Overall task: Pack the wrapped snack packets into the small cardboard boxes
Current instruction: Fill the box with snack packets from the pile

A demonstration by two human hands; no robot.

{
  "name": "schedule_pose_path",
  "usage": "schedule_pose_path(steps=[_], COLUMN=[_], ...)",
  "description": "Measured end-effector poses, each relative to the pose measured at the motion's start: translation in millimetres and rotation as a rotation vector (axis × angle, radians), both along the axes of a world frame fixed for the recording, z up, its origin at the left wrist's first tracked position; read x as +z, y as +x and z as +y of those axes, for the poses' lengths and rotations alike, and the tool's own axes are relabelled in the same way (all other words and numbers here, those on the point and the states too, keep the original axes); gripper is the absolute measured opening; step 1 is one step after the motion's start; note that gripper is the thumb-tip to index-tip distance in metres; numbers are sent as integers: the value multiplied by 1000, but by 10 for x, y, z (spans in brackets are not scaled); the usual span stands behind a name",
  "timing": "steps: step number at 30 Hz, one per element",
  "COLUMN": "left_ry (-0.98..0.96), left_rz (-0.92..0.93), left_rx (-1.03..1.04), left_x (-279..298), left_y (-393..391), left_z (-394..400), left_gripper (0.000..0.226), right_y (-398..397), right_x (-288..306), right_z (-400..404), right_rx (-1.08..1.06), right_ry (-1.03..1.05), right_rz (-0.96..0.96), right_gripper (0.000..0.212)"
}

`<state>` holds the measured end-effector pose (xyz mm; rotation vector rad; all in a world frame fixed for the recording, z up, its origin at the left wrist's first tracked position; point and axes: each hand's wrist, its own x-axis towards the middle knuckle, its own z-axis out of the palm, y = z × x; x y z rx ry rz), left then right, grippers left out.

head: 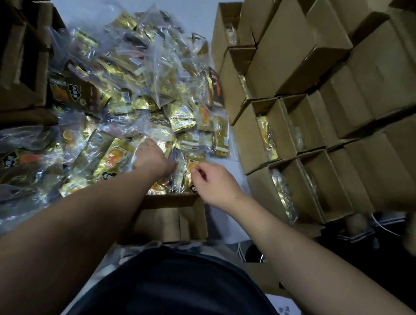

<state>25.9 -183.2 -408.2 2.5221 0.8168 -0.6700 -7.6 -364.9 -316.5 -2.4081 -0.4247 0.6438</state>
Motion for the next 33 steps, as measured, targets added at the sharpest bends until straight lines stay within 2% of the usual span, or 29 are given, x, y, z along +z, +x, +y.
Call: schedule_pose_path(steps=[6, 8, 10, 13, 15, 17, 19, 21, 23, 24, 26, 29, 30, 32, 33], left_ry=[17, -101, -243, -411, -547, -671, -738, -786, -823, -801, -621, -423, -407, -391, -389], left_rz=[-54, -93, -142, -244, -317, -415, -512, -585, -649, -670, -660, -674, -706, -735, -688], left_rx=[3, 79, 144, 204, 276, 325, 314, 287, 238, 192, 50, 16, 30, 27, 11], left_x=[24, 142, 311, 642, 889, 1152, 1404, 1620, 1756, 1804, 1816, 1839, 1849, 1761, 1679], left_y=[0, -31, -100, -257, -360, -443, -502, -541, -570, -584, -595, -589, -591, -624, -658], left_z=[121, 191, 271, 389, 445, 483, 493, 478, 447, 428, 423, 484, 519, 617, 669], left_gripper=[95, 72, 37, 19, 13, 11, 11, 11, 15, 18, 30, 73, 74, 55, 49], right_y=[27, 63, 127, 251, 340, 419, 489, 528, 513, 496, 491, 530, 560, 602, 614], right_x=[2, 7, 16, 50, 118, 240, 394, 530, 656, 719, 801, 886, 906, 933, 935], right_z=[-46, 5, 87, 283, 468, 669, 824, 952, 1058, 1097, 1132, 1057, 1003, 869, 794], right_rx=[-23, -40, -92, -222, -346, -436, -440, -383, -339, -326, -296, -311, -324, -325, -292], right_ry=[22, 18, 46, 137, 238, 444, 710, 877, 986, 1010, 1029, 1036, 1051, 1060, 1034], right_rz=[53, 65, 90, 183, 313, 533, 764, 863, 898, 908, 927, 959, 943, 892, 880], right_gripper=[33, 34, 34, 28, 25, 32, 52, 70, 60, 52, 44, 46, 46, 46, 50])
